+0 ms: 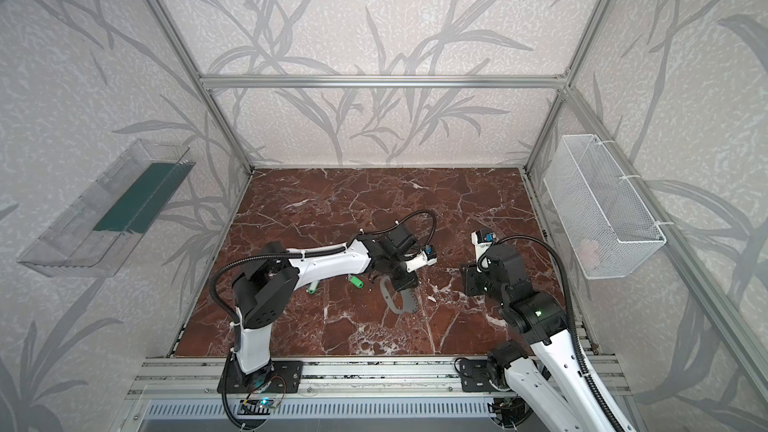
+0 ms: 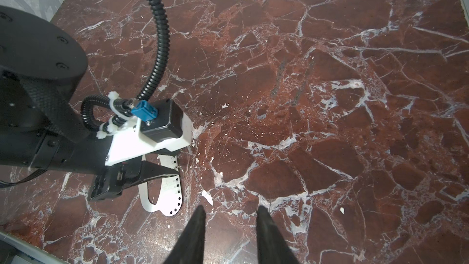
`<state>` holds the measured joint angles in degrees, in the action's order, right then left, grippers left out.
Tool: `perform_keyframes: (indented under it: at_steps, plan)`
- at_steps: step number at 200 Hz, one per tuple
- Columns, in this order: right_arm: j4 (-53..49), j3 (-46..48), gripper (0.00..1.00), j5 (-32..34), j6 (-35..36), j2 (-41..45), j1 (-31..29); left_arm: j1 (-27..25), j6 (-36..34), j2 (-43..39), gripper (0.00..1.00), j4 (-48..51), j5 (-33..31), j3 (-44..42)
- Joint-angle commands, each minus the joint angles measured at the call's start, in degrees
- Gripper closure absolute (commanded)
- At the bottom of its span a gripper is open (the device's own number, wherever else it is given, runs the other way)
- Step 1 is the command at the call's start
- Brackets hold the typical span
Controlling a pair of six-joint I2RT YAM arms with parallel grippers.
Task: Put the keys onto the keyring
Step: 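Reach the left gripper to the silver ring plate while the right gripper approaches it, then grasp a split ring on the silver plate with the left gripper and lift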
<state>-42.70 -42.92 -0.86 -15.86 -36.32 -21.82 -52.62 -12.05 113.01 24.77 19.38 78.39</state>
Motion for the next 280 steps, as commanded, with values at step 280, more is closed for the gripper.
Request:
perform_keyframes:
  at_steps: [280]
  plan:
    - [0.07, 1.34, 0.70, -0.72, 0.82, 0.81, -0.37, 1.47, -1.33, 4.92, 0.73, 2.04, 3.17, 0.44]
